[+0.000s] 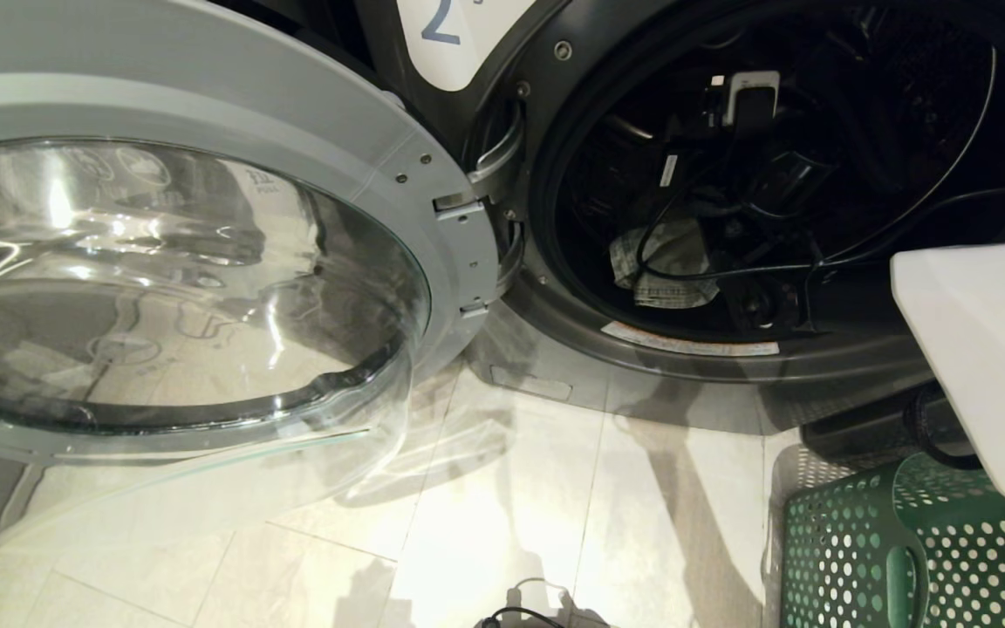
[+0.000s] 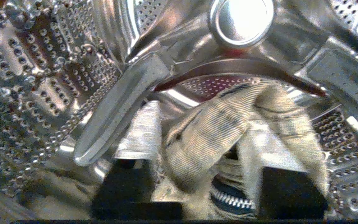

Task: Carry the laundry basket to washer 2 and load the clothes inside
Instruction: Close the washing machine door with the left hand

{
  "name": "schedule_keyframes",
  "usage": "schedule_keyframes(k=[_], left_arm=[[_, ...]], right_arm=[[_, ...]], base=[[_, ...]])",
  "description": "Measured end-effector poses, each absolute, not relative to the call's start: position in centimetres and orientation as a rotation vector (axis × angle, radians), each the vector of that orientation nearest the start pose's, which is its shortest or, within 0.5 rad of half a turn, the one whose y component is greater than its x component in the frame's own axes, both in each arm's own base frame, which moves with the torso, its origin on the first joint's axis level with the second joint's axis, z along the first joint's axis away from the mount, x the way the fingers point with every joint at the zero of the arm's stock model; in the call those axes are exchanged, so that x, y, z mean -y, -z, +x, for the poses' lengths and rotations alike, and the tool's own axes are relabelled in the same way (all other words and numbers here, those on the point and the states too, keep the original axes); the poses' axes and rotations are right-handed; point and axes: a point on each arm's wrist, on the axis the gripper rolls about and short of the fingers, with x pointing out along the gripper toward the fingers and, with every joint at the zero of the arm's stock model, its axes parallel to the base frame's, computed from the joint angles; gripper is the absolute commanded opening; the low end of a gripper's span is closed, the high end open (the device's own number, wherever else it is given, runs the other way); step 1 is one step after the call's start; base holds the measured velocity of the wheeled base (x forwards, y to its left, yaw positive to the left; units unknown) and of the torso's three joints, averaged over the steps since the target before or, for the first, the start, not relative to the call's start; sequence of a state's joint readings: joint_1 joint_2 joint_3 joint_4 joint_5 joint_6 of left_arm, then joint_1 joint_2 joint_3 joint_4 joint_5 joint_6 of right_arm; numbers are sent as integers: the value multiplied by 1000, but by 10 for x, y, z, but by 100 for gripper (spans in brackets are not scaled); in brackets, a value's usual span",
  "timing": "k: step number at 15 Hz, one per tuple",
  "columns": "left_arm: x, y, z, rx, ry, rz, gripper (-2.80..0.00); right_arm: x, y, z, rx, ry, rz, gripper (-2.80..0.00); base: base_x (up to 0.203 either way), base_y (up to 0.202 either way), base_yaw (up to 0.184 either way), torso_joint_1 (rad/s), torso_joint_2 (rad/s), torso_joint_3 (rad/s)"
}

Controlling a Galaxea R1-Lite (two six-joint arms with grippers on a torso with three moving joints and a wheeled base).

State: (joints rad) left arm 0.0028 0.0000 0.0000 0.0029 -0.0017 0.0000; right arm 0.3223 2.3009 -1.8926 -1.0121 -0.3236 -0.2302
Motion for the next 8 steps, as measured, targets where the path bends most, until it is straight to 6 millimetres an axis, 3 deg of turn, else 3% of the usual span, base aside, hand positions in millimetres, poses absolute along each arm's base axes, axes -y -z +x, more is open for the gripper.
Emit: schedule_keyframes(k=[5,8], left_arm=[[0,-75,-23,-3,-1,0,-280],[0,-75,-23,-3,-1,0,-280]], right_arm=[[-149,-281,446,452,-7,56,0],[-154,-292,434,346,-57,117,0]], base=[[0,0,0,0,0,0],[0,0,0,0,0,0]])
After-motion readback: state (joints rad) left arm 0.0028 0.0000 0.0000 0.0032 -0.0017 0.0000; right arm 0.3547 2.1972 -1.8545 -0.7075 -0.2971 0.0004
